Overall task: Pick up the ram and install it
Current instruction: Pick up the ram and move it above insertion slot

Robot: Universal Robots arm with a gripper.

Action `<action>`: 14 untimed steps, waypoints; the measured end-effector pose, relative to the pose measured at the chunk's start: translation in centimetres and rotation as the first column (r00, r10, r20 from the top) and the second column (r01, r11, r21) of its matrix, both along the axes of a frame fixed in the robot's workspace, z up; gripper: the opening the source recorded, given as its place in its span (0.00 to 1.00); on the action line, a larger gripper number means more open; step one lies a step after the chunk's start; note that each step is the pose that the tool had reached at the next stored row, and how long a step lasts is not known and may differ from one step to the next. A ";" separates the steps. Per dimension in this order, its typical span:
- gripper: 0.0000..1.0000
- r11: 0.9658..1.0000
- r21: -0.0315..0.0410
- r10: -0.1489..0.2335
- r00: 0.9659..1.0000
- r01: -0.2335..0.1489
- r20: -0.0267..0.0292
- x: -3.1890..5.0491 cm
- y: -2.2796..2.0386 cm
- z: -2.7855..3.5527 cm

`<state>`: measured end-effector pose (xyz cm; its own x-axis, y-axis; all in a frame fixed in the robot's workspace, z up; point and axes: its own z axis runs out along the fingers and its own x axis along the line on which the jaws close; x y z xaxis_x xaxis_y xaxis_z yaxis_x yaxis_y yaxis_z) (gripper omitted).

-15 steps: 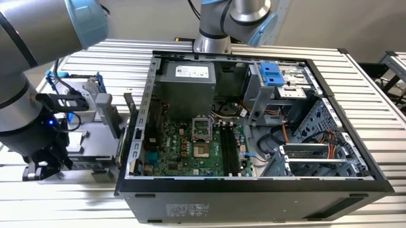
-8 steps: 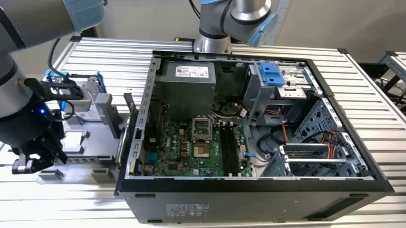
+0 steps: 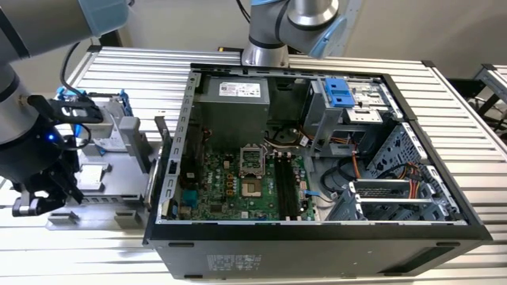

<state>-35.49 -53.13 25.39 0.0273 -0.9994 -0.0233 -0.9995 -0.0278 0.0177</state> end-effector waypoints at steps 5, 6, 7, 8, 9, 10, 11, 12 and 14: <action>0.00 0.999 0.001 -0.032 0.999 0.032 0.000 0.00 -0.02 0.30; 0.00 0.999 0.001 -0.037 0.999 0.037 0.000 0.00 -0.03 0.39; 0.00 0.999 0.002 -0.042 0.999 0.042 0.000 0.00 -0.03 0.51; 0.00 0.999 0.002 -0.046 0.999 0.046 0.000 0.00 -0.03 0.63; 0.00 0.999 0.002 -0.049 0.999 0.049 0.000 0.00 -0.03 0.79; 0.00 0.999 0.002 -0.050 0.999 0.050 0.000 0.00 -0.03 0.97; 0.00 0.999 0.002 -0.050 0.999 0.050 0.000 0.00 -0.03 1.22; 0.00 0.999 0.002 -0.050 0.999 0.050 0.000 0.00 -0.03 1.48; 0.00 0.999 0.002 -0.051 0.999 0.051 0.000 0.00 -0.03 2.05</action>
<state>-35.49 -53.16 27.44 -0.0232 -0.9994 -0.0251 -0.9996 0.0227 0.0179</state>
